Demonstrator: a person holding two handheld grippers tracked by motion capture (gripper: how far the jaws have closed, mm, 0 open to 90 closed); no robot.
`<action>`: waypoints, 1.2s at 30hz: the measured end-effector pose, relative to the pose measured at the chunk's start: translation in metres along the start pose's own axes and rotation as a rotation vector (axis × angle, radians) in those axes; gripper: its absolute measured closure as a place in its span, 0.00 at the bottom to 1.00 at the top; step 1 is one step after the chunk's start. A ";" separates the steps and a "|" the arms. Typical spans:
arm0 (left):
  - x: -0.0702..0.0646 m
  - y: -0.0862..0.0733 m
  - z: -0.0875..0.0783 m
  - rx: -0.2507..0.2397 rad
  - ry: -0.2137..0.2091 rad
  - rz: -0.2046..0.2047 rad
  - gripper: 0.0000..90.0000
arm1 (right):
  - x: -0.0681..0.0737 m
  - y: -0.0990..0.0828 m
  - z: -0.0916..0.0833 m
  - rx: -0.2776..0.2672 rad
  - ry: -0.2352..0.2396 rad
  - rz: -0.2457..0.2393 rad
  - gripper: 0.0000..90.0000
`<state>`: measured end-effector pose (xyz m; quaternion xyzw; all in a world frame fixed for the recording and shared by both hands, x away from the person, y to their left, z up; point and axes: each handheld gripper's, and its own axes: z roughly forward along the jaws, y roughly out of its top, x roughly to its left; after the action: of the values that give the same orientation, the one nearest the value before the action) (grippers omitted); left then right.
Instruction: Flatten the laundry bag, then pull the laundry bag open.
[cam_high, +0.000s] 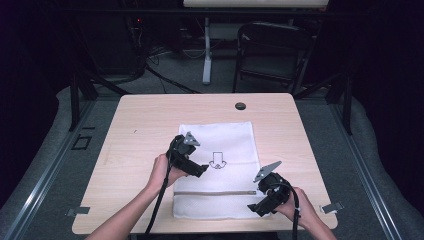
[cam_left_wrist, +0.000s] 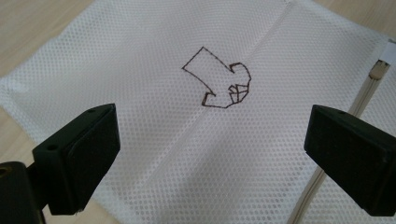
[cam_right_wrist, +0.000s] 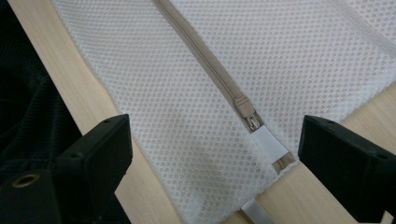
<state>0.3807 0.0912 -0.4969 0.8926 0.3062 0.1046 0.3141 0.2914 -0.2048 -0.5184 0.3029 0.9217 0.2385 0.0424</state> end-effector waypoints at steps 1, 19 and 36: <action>0.002 -0.001 0.001 0.004 0.001 -0.006 0.04 | -0.001 0.000 0.000 0.001 0.000 -0.005 0.11; -0.015 -0.003 0.007 0.000 -0.034 0.026 0.04 | -0.017 -0.012 -0.008 0.000 -0.093 0.051 0.41; -0.039 -0.001 0.013 -0.043 -0.099 0.086 0.14 | -0.037 -0.011 0.025 0.035 -0.071 0.216 1.00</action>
<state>0.3541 0.0612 -0.5078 0.9020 0.2494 0.0800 0.3433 0.3213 -0.2238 -0.5483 0.4092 0.8857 0.2149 0.0437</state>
